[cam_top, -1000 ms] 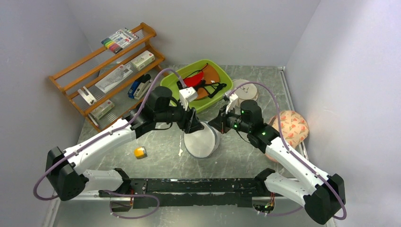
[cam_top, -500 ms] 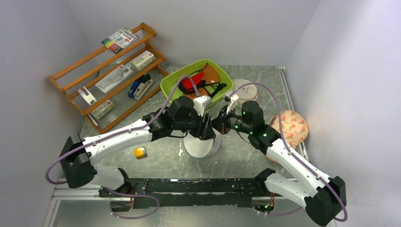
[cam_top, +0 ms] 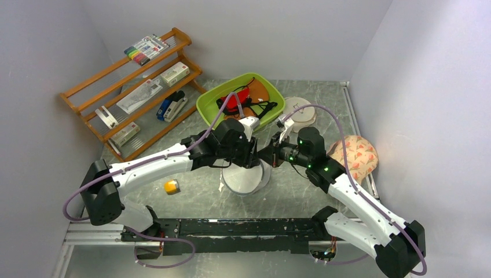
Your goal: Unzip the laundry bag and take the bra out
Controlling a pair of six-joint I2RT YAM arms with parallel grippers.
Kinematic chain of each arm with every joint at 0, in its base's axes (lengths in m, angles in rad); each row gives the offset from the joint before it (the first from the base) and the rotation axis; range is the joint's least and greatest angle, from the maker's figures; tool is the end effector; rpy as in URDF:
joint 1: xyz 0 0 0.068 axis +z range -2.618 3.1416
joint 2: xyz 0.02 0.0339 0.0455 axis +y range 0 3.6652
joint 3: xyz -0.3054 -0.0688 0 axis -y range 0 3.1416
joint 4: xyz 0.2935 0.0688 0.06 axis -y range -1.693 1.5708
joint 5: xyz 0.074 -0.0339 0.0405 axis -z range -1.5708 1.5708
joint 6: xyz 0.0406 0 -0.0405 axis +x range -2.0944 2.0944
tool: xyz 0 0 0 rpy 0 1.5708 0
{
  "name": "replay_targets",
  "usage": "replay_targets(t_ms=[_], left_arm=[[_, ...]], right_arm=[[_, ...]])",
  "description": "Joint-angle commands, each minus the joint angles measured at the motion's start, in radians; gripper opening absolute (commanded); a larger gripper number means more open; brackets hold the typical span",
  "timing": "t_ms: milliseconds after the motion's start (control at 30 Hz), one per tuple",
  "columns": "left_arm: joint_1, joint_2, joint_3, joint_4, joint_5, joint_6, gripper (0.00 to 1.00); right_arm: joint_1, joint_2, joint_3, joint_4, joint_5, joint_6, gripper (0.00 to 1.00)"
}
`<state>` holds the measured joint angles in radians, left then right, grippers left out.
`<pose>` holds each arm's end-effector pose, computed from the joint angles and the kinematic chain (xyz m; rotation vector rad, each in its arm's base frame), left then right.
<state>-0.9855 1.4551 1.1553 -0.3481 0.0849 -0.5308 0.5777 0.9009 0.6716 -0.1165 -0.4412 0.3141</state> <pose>0.2038 -0.3138 0.3184 0.5850 2.3059 -0.8865 0.1866 0.1423 0.3071 -0.5732 1.9344 1.0072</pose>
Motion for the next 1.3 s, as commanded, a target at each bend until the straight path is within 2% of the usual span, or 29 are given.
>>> replay_targets(t_ms=[0,133,200,367,533,733,933,1000,1200,1267], left_arm=[[0.002,0.002,0.035,-0.038,-0.045,0.03,0.5],[0.002,-0.019,0.008,0.047,0.052,0.004,0.8],[0.002,-0.03,-0.015,0.102,0.081,-0.03,0.8],[0.002,-0.015,-0.037,0.108,0.0,-0.052,0.71],[0.002,-0.017,-0.001,0.046,-0.045,0.01,0.45],[0.001,-0.076,-0.014,0.006,-0.043,0.085,0.32],[0.002,-0.099,-0.006,-0.042,-0.029,0.155,0.1],[0.002,-0.103,0.002,-0.054,-0.014,0.198,0.07],[0.001,-0.165,-0.035,-0.068,-0.015,0.278,0.07],[0.002,-0.189,-0.056,-0.062,-0.031,0.292,0.07]], right_arm=[[0.005,-0.033,-0.004,0.054,-0.042,0.026,0.0],[0.005,-0.028,-0.006,0.063,-0.055,0.036,0.0],[0.005,-0.025,-0.005,0.068,-0.057,0.045,0.0],[0.005,-0.032,0.0,0.073,-0.065,0.054,0.0],[0.007,-0.041,0.0,0.047,-0.033,0.045,0.0],[0.007,-0.033,-0.017,0.042,0.003,0.039,0.0],[0.006,-0.016,-0.016,0.044,0.131,0.072,0.0],[0.007,0.005,-0.008,0.028,0.176,0.087,0.0],[-0.001,0.055,-0.017,-0.043,0.428,0.176,0.0],[-0.012,0.064,-0.023,-0.046,0.466,0.201,0.0]])
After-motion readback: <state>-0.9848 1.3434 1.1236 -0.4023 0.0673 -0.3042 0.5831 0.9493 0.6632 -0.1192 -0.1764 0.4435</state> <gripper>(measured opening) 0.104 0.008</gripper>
